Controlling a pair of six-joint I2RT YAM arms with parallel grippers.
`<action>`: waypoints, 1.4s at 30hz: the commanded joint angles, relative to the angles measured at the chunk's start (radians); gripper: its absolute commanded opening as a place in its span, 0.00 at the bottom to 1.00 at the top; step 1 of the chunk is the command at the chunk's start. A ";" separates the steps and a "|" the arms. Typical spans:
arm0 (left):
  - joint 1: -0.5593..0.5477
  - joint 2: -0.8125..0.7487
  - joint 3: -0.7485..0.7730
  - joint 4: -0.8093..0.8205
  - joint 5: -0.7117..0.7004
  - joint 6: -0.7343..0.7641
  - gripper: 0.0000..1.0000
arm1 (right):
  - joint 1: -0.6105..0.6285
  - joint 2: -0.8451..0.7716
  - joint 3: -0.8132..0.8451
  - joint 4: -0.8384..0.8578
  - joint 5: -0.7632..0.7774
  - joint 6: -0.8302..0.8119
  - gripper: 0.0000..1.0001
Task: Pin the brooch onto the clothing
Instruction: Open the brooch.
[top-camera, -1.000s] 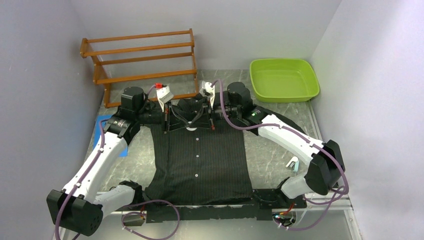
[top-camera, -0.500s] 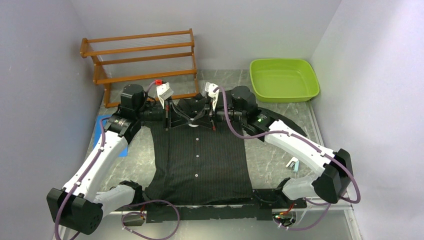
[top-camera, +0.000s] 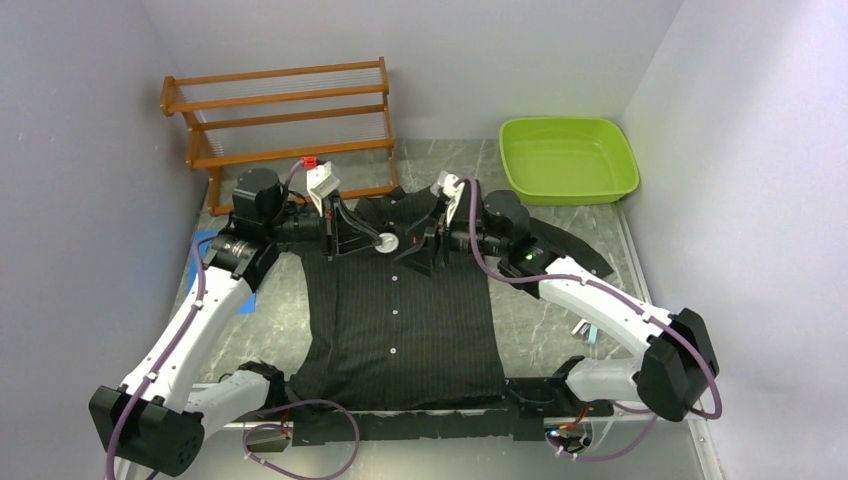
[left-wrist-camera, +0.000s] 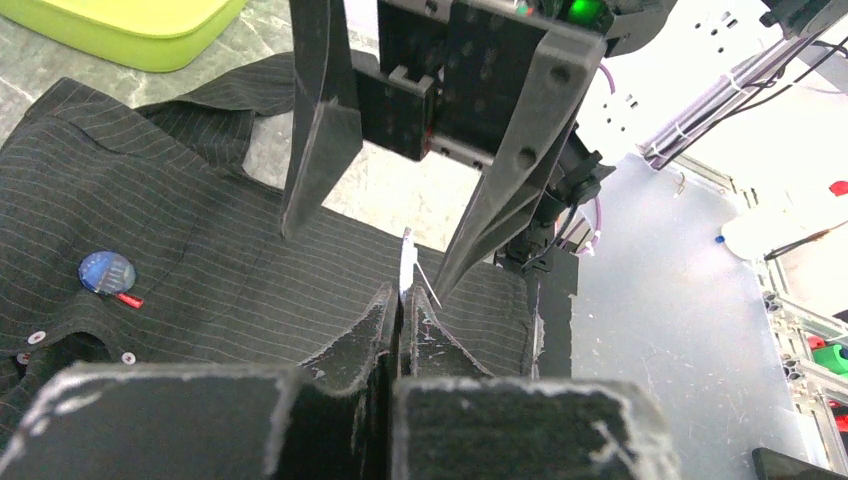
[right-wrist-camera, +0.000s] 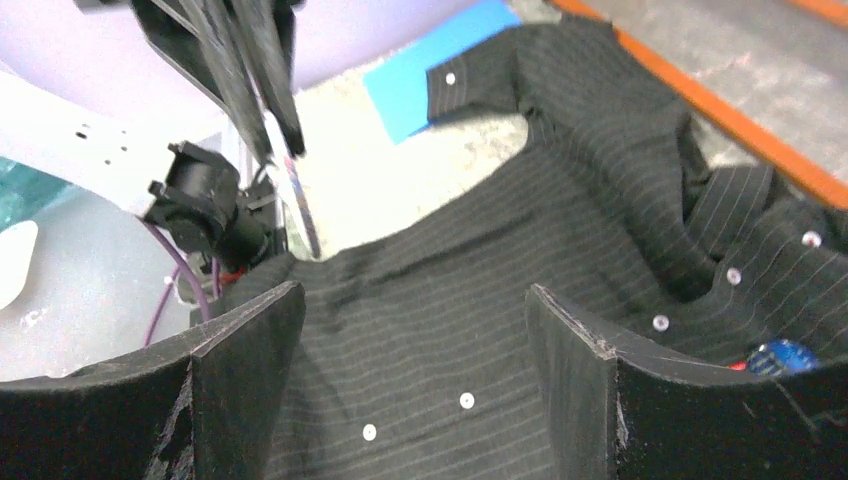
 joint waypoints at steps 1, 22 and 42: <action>0.001 -0.013 0.011 0.017 0.038 0.005 0.03 | -0.020 -0.046 0.034 0.142 -0.088 0.060 0.84; -0.034 -0.024 -0.046 0.011 -0.271 0.225 0.03 | -0.068 -0.052 0.105 0.079 0.138 0.292 1.00; -0.266 0.227 -0.138 0.468 -0.309 0.765 0.03 | -0.171 -0.233 -0.062 -0.057 0.197 0.464 1.00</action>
